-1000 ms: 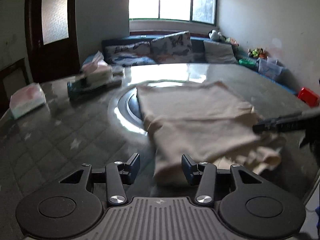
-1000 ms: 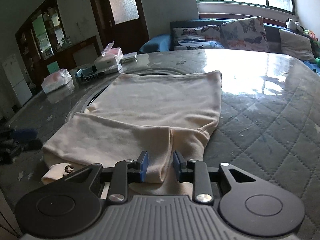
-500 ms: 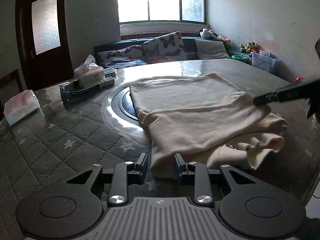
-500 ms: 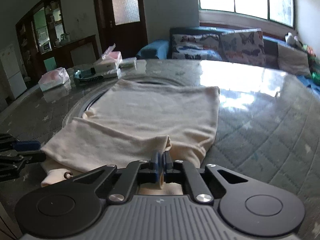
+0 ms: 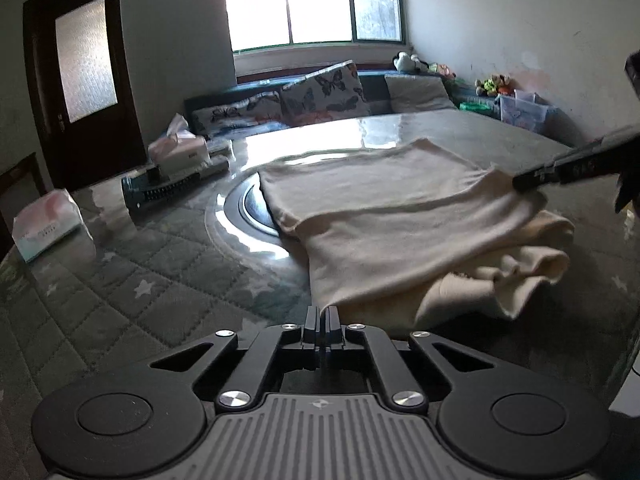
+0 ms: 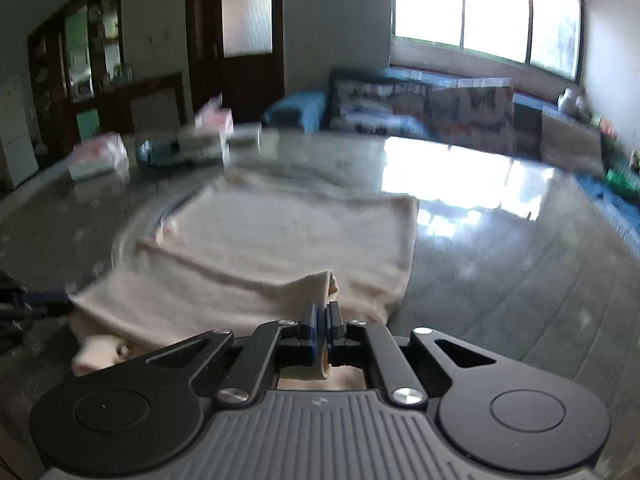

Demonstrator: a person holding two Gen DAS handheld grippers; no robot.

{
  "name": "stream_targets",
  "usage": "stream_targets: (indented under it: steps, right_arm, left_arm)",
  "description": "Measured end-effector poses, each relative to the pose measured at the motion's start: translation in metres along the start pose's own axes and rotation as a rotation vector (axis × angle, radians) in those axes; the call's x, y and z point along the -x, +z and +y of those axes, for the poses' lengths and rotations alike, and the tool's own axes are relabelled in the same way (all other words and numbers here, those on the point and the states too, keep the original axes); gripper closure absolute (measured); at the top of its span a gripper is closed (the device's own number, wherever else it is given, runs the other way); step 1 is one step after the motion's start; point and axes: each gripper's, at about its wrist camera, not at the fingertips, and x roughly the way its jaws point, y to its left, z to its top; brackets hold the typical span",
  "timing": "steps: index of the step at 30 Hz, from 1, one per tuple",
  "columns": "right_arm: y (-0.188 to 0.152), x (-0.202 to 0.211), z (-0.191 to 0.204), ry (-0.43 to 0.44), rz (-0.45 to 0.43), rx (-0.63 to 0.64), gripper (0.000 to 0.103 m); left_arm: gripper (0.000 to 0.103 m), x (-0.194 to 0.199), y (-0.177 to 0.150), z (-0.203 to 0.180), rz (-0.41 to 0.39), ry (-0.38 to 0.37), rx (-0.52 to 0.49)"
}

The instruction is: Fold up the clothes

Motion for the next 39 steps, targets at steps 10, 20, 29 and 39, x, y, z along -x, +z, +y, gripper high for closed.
stream_targets:
  steps: [10, 20, 29, 39]
  right_arm:
    - [0.012, 0.006, -0.005, 0.001, -0.049, 0.016, 0.095]
    - [0.010, -0.022, 0.011, 0.065, -0.023, 0.030, 0.095]
    - [0.003, -0.028, -0.006, 0.066, -0.009, -0.006, 0.095]
    - [0.002, -0.019, -0.006, 0.085, -0.015, 0.015, 0.091]
  left_arm:
    - [0.096, 0.004, 0.044, 0.017, -0.053, -0.015, 0.021]
    - [0.097, -0.076, 0.071, -0.002, 0.015, -0.069, 0.030]
    - [0.098, -0.082, 0.060, 0.023, 0.031, 0.025, 0.096]
    - [0.096, -0.058, 0.064, 0.011, -0.006, -0.003, 0.040]
